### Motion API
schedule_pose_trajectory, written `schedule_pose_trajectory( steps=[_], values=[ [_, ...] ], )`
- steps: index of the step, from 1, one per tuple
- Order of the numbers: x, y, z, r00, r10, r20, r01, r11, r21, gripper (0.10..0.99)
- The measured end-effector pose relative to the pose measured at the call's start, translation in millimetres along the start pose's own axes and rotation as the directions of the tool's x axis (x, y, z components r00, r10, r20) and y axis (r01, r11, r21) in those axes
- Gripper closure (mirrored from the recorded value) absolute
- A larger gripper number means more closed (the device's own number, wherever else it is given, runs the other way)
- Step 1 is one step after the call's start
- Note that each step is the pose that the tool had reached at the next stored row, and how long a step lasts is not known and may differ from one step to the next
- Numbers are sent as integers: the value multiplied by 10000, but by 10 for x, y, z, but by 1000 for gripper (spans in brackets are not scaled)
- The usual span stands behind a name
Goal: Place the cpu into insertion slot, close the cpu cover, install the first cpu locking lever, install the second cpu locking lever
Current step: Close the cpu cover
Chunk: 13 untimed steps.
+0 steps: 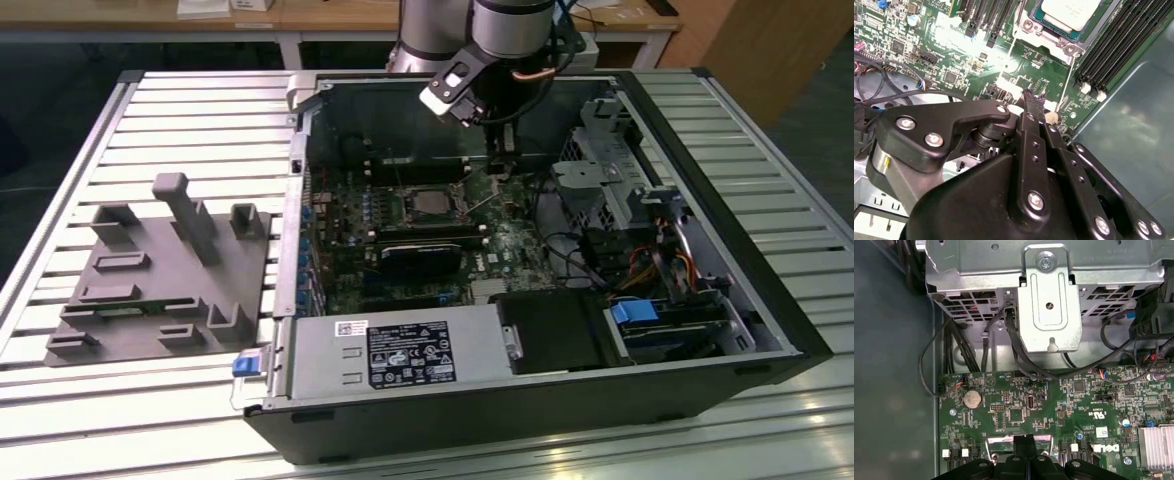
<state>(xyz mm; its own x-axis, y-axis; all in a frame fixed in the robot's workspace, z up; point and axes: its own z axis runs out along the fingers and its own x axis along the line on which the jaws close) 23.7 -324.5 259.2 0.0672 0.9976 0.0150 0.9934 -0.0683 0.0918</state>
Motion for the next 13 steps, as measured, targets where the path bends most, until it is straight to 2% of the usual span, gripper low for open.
schedule_pose_trajectory(
  steps=[13],
  values=[
    [8,120,11,10000,0,1,0,10000,9,980]
  ],
)
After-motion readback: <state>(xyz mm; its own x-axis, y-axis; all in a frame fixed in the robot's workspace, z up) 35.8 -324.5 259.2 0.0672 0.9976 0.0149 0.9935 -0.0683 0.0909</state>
